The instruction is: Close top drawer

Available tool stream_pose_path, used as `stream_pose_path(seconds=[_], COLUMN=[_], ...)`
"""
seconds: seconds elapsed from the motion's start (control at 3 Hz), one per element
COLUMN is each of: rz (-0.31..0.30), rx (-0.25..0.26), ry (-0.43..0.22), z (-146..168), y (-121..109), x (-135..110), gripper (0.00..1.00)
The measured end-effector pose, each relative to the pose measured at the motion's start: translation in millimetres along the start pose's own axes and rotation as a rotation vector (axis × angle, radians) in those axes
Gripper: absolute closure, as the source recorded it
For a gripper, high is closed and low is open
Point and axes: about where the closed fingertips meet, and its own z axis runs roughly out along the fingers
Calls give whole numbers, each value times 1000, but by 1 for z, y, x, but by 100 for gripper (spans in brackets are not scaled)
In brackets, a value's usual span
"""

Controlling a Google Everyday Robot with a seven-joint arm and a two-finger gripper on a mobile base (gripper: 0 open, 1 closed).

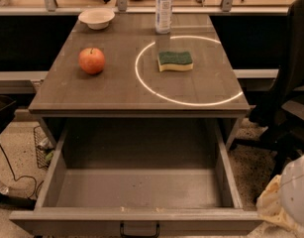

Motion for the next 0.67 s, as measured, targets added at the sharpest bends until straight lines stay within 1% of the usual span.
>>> stream_pose_path(seconds=[0.33, 0.67], rz=[-41, -82], rx=[-31, -66], ry=[15, 59], z=[30, 67], y=[25, 42], x=[-6, -7], gripper=[100, 100])
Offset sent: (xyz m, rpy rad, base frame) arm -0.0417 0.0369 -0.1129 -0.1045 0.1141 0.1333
